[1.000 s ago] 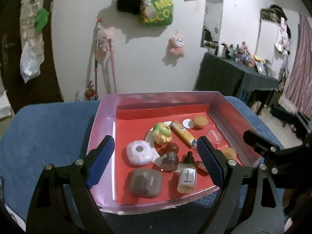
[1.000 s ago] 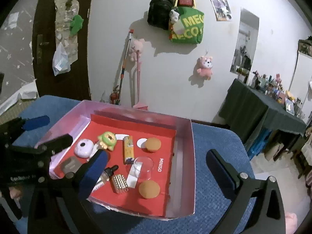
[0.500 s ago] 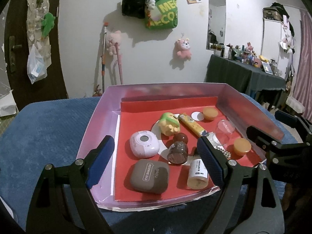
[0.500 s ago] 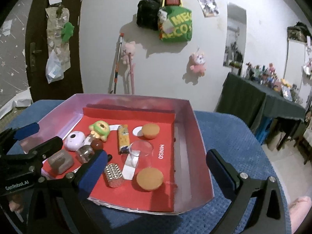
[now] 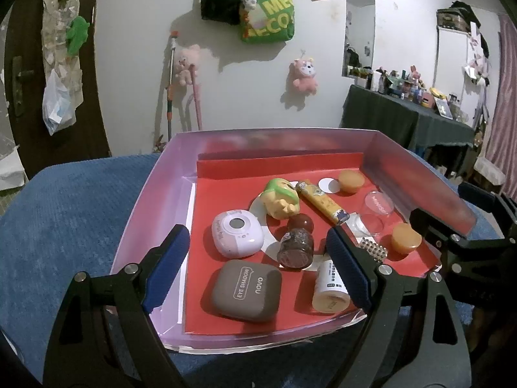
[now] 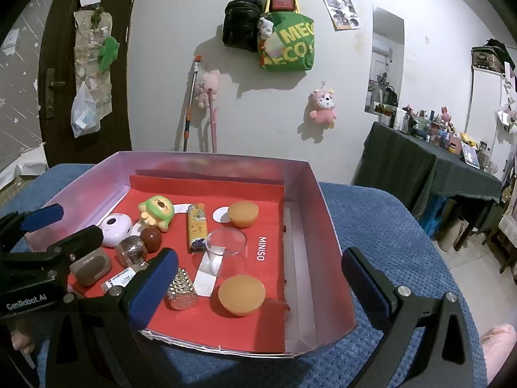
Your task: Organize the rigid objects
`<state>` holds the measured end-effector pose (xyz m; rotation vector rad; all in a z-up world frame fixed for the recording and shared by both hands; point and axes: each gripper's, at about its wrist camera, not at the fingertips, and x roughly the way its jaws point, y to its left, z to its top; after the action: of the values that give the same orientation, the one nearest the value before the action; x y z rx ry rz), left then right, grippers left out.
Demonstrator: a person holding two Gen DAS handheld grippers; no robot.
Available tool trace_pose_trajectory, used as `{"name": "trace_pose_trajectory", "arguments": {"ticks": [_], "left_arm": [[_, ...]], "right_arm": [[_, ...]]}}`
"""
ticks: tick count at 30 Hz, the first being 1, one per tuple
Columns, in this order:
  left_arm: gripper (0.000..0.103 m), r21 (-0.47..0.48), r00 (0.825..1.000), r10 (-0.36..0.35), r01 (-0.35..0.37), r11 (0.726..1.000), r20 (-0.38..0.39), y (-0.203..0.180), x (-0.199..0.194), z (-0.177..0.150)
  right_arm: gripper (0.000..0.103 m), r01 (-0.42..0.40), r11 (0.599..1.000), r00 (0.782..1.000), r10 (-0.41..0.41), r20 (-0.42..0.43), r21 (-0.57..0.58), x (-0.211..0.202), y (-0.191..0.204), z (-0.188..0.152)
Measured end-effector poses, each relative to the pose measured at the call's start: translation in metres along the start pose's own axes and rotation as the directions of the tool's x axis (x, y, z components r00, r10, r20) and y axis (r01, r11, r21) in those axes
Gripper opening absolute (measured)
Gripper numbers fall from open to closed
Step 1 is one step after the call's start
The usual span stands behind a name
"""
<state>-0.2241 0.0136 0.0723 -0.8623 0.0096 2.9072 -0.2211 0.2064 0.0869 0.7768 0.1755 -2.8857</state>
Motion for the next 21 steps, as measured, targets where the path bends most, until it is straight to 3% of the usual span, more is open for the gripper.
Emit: {"name": "trace_pose_trajectory", "arguments": {"ticks": [21], "left_arm": [[0.087,0.002,1.0,0.01,-0.01,1.0,-0.008,-0.0012,0.0001,0.0]], "right_arm": [[0.103,0.01,1.0,1.0,-0.01,-0.002,0.012,-0.0018,-0.0037,-0.0017]]}}
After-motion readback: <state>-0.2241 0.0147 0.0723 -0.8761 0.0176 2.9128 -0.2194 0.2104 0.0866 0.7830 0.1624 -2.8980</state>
